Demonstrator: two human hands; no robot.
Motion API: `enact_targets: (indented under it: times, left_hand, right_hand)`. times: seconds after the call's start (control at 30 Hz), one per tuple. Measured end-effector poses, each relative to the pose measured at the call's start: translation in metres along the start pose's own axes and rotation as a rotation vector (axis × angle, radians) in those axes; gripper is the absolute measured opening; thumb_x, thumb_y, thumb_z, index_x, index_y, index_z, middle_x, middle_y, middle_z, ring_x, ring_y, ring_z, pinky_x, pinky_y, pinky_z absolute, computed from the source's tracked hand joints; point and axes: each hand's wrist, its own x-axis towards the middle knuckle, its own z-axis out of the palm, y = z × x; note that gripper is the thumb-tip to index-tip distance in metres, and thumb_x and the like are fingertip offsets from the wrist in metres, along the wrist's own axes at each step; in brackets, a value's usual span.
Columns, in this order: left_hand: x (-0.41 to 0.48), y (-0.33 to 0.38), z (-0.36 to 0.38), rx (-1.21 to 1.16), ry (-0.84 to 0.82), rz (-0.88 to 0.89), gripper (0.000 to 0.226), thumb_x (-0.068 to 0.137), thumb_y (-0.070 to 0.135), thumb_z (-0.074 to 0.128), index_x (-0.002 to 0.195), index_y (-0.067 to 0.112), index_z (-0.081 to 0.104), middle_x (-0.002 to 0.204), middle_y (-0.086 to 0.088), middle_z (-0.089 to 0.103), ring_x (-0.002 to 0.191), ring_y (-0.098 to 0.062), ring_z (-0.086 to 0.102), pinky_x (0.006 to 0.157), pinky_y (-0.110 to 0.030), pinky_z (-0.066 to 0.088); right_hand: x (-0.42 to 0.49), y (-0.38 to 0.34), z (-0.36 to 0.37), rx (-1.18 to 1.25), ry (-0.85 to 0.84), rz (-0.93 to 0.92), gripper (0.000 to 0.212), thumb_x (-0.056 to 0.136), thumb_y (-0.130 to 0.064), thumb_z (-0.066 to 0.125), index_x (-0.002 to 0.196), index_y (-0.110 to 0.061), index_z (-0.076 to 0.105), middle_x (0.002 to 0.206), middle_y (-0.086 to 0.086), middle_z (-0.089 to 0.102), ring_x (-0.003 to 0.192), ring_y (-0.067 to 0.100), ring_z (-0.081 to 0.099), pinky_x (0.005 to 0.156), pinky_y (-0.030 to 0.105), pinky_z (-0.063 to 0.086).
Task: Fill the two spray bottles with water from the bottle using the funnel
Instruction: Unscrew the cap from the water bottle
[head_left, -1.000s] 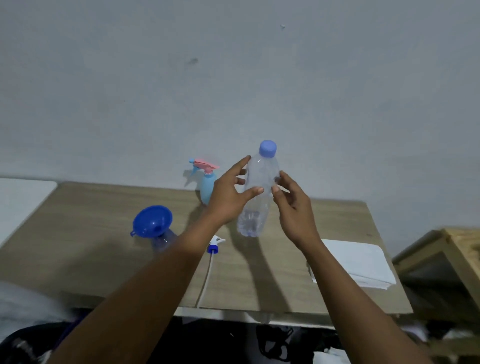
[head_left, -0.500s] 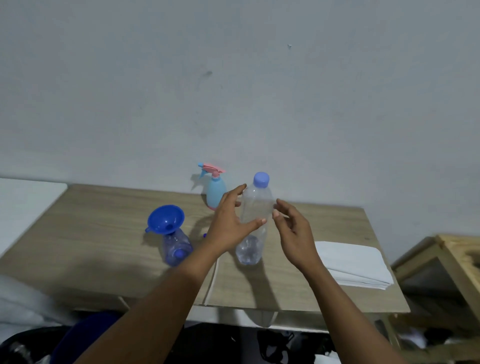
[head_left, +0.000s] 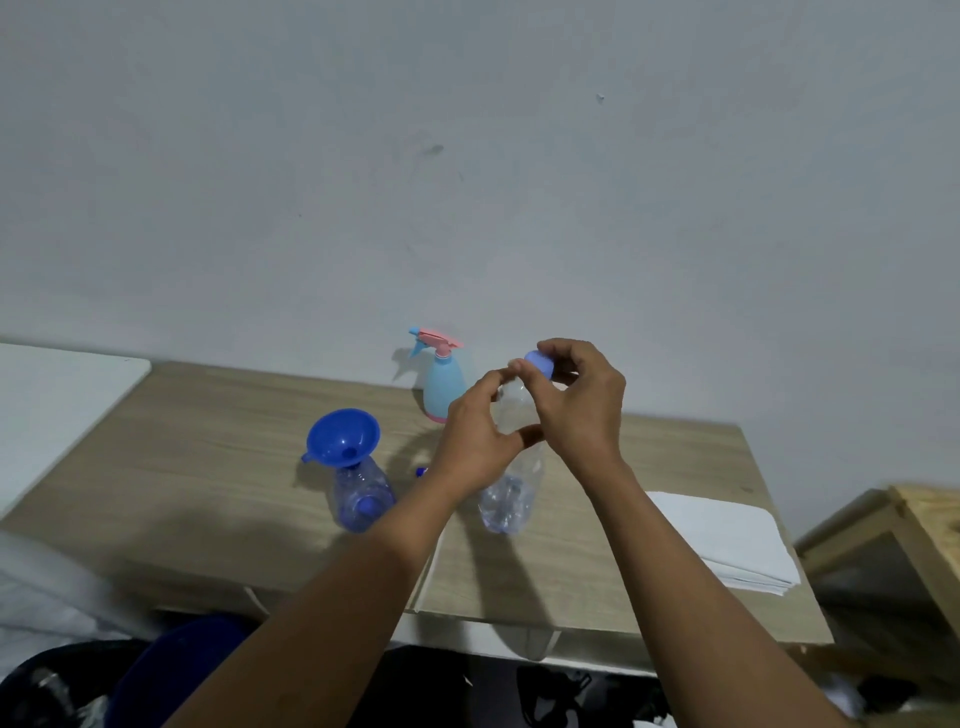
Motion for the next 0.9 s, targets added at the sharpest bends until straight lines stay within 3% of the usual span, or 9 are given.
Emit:
enact_targets:
  times: [0.1, 0.23, 0.4, 0.53, 0.67, 0.77, 0.9]
  left_hand:
    - [0.000, 0.001, 0.000, 0.004, 0.005, 0.001, 0.072, 0.068, 0.040, 0.087, 0.132, 0.032, 0.054, 0.121, 0.017, 0.061, 0.115, -0.007, 0.056, 0.098, -0.030, 0.050]
    - [-0.001, 0.005, 0.001, -0.006, 0.003, 0.003, 0.072, 0.069, 0.039, 0.087, 0.133, 0.033, 0.053, 0.121, 0.018, 0.060, 0.113, -0.006, 0.056, 0.097, -0.027, 0.049]
    - [-0.003, 0.002, 0.002, 0.036, 0.013, 0.010, 0.070, 0.069, 0.038, 0.087, 0.131, 0.031, 0.053, 0.122, 0.017, 0.060, 0.114, -0.008, 0.055, 0.100, -0.033, 0.050]
    - [-0.003, 0.006, 0.001, 0.018, 0.028, 0.004, 0.073, 0.069, 0.040, 0.086, 0.134, 0.033, 0.052, 0.121, 0.021, 0.058, 0.112, -0.007, 0.055, 0.096, -0.026, 0.048]
    - [-0.001, 0.006, 0.001, 0.027, 0.032, -0.010, 0.073, 0.071, 0.036, 0.086, 0.135, 0.029, 0.051, 0.123, 0.016, 0.058, 0.112, -0.007, 0.055, 0.094, -0.027, 0.049]
    - [-0.002, 0.006, 0.003, 0.043, 0.029, -0.004, 0.071, 0.071, 0.034, 0.087, 0.133, 0.028, 0.052, 0.124, 0.012, 0.060, 0.114, -0.009, 0.055, 0.098, -0.033, 0.051]
    - [-0.003, 0.005, 0.001, 0.009, 0.049, -0.003, 0.073, 0.069, 0.038, 0.087, 0.133, 0.030, 0.053, 0.123, 0.017, 0.060, 0.112, -0.009, 0.056, 0.098, -0.035, 0.051]
  right_hand:
    - [-0.001, 0.005, -0.006, 0.018, -0.081, -0.010, 0.027, 0.088, -0.023, 0.075, 0.113, -0.014, 0.071, 0.105, -0.007, 0.073, 0.096, 0.006, 0.068, 0.089, 0.024, 0.056]
    - [0.001, 0.003, -0.013, 0.040, -0.201, -0.033, 0.045, 0.094, -0.023, 0.067, 0.137, -0.024, 0.055, 0.121, -0.010, 0.066, 0.105, 0.003, 0.064, 0.090, 0.017, 0.052]
    - [0.002, 0.003, -0.006, 0.044, -0.124, -0.024, 0.052, 0.085, -0.024, 0.077, 0.132, -0.023, 0.056, 0.103, -0.007, 0.063, 0.092, 0.009, 0.064, 0.088, 0.025, 0.055]
    - [0.003, 0.005, -0.013, 0.070, -0.222, -0.037, 0.051, 0.095, -0.024, 0.066, 0.143, -0.023, 0.049, 0.118, -0.009, 0.066, 0.106, 0.005, 0.063, 0.095, 0.024, 0.052]
    - [0.003, 0.003, -0.010, 0.017, -0.244, -0.035, 0.057, 0.096, -0.028, 0.064, 0.148, -0.028, 0.042, 0.121, -0.015, 0.063, 0.103, 0.001, 0.061, 0.089, 0.020, 0.051]
    - [0.003, -0.001, -0.004, 0.041, -0.134, 0.010, 0.063, 0.083, -0.029, 0.079, 0.139, -0.028, 0.049, 0.108, -0.011, 0.063, 0.094, 0.009, 0.064, 0.085, 0.023, 0.054]
    - [0.003, 0.003, -0.005, 0.155, -0.155, 0.022, 0.048, 0.089, -0.020, 0.074, 0.134, -0.022, 0.058, 0.109, -0.008, 0.069, 0.100, 0.010, 0.067, 0.093, 0.033, 0.055]
